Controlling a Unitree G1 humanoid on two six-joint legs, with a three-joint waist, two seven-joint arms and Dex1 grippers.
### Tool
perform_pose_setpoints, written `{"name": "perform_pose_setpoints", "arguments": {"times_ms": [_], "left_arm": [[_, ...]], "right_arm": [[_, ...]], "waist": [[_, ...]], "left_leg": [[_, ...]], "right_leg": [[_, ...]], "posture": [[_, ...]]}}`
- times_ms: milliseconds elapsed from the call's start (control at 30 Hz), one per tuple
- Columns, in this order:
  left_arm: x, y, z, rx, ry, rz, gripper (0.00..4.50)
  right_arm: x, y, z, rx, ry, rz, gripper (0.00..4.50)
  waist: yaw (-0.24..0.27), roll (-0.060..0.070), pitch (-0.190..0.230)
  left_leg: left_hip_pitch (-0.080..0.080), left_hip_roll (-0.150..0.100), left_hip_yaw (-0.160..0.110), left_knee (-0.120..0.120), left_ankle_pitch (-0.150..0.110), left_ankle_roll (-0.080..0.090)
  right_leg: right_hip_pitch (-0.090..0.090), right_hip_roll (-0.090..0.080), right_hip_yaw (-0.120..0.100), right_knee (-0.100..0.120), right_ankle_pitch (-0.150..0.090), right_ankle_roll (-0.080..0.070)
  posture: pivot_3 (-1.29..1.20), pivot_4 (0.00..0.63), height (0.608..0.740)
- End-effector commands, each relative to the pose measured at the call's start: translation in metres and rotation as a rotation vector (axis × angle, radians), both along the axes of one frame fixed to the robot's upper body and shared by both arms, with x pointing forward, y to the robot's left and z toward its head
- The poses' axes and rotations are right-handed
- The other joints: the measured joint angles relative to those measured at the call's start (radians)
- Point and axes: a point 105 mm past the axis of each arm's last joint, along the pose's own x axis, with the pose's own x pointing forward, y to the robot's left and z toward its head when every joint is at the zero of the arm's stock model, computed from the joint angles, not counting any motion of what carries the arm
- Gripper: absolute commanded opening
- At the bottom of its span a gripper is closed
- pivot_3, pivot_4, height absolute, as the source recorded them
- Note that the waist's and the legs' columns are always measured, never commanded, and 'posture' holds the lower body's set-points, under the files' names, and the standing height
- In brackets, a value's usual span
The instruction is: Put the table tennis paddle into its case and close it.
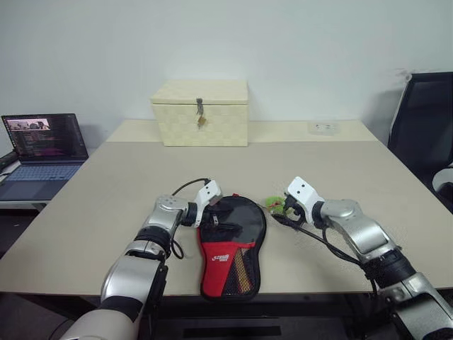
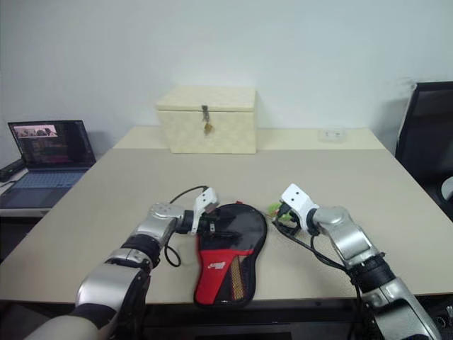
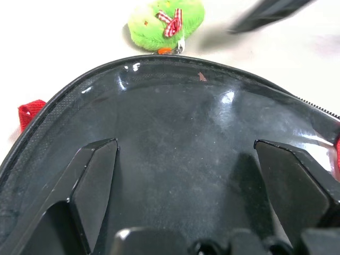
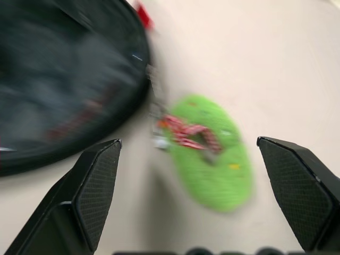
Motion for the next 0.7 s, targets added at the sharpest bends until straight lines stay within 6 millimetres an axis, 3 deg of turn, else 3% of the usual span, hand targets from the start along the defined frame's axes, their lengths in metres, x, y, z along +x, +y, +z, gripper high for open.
{"name": "perform_pose_setpoints", "arguments": {"times_ms": [33, 167, 367, 533, 667, 700], "left_arm": [[-0.004, -0.005, -0.01, 0.024, 0.032, -0.025, 4.46], [-0.005, -0.008, -0.01, 0.028, 0.031, -0.039, 4.5], [-0.01, -0.012, -0.019, 0.054, 0.049, -0.068, 4.5], [-0.012, -0.018, -0.026, 0.065, 0.062, -0.073, 4.5], [-0.013, -0.023, -0.03, 0.065, 0.071, -0.075, 4.5], [-0.013, -0.026, -0.031, 0.065, 0.075, -0.073, 4.5]], "right_arm": [[0.011, -0.001, 0.004, -0.044, -0.042, 0.027, 4.5], [0.015, 0.0, -0.007, -0.097, -0.016, 0.057, 3.62], [0.018, -0.008, -0.016, -0.166, 0.015, 0.056, 1.68], [0.016, -0.031, -0.011, -0.244, -0.004, 0.027, 0.03], [0.005, -0.052, -0.005, -0.296, -0.009, 0.027, 0.01], [-0.006, -0.056, -0.002, -0.299, 0.011, 0.048, 0.01]], "waist": [[0.0, 0.0, 0.0], [0.0, 0.0, 0.0], [-0.001, 0.0, 0.0], [0.008, 0.0, 0.0], [0.02, 0.001, 0.0], [0.023, 0.001, 0.0]], "left_leg": [[0.0, 0.0, 0.0, 0.0, 0.0, 0.0], [0.0, 0.0, 0.0, 0.0, 0.0, 0.0], [0.003, 0.0, 0.0, 0.0, 0.0, 0.0], [0.003, 0.0, -0.001, 0.002, 0.0, 0.0], [0.003, 0.0, -0.002, 0.002, 0.0, 0.0], [0.003, 0.0, -0.002, 0.002, 0.0, 0.0]], "right_leg": [[0.0, 0.0, 0.0, 0.0, 0.0, 0.0], [0.0, 0.0, 0.0, 0.0, 0.0, 0.0], [0.003, 0.0, 0.0, 0.0, 0.0, 0.0], [0.005, -0.001, -0.001, 0.0, 0.0, 0.0], [0.006, -0.001, -0.002, -0.001, 0.0, 0.0], [0.006, -0.001, -0.002, -0.001, 0.0, 0.0]], "posture": [[0.0, 0.15, 0.74], [0.0, 0.15, 0.74], [0.0, 0.15, 0.74], [0.0, 0.15, 0.74], [0.0, 0.15, 0.74], [0.0, 0.15, 0.74]]}}
